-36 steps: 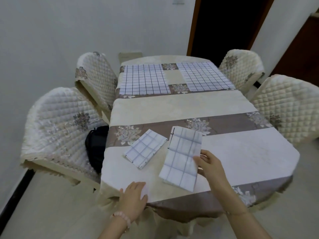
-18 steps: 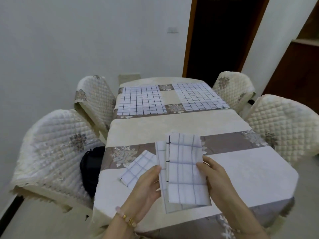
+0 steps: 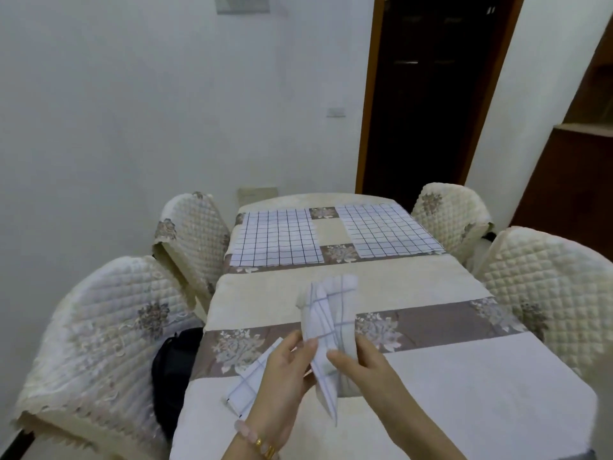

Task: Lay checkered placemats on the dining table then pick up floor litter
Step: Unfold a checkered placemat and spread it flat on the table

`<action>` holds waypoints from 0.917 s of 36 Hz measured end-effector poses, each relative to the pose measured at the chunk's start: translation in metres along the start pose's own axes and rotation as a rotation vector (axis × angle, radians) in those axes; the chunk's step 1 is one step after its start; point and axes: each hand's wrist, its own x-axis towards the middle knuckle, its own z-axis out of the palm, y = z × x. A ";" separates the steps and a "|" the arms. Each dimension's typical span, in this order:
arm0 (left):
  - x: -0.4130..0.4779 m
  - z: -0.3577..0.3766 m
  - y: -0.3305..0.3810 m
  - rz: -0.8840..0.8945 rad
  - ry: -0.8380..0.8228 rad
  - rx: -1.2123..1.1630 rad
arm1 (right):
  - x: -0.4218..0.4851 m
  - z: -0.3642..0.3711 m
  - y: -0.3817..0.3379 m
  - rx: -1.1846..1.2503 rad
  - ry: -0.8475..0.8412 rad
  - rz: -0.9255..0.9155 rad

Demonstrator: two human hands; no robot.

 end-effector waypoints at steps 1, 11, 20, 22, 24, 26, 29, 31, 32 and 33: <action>0.003 0.001 0.002 0.004 0.008 -0.011 | 0.003 0.000 -0.002 0.043 0.024 -0.009; 0.018 -0.013 0.031 0.092 0.119 -0.026 | 0.020 -0.036 -0.024 0.148 0.180 -0.134; 0.031 -0.029 0.057 0.208 0.218 0.078 | 0.042 -0.081 -0.041 -0.027 0.314 -0.156; 0.032 -0.026 0.058 0.233 0.235 0.081 | 0.048 -0.084 -0.040 -0.061 0.366 -0.151; 0.033 -0.023 0.058 0.262 0.245 0.094 | 0.050 -0.080 -0.039 -0.078 0.408 -0.153; 0.034 -0.018 0.055 0.292 0.245 0.129 | 0.050 -0.074 -0.035 -0.201 0.485 -0.175; 0.036 -0.010 0.050 0.327 0.229 0.159 | 0.041 -0.059 -0.034 -0.452 0.557 -0.293; 0.036 -0.004 0.045 0.352 0.220 0.192 | 0.033 -0.044 -0.033 -0.390 0.478 -0.375; 0.036 -0.001 0.041 0.369 0.215 0.227 | 0.030 -0.034 -0.033 -0.318 0.416 -0.381; 0.036 0.001 0.037 0.381 0.205 0.274 | 0.028 -0.025 -0.032 -0.243 0.352 -0.365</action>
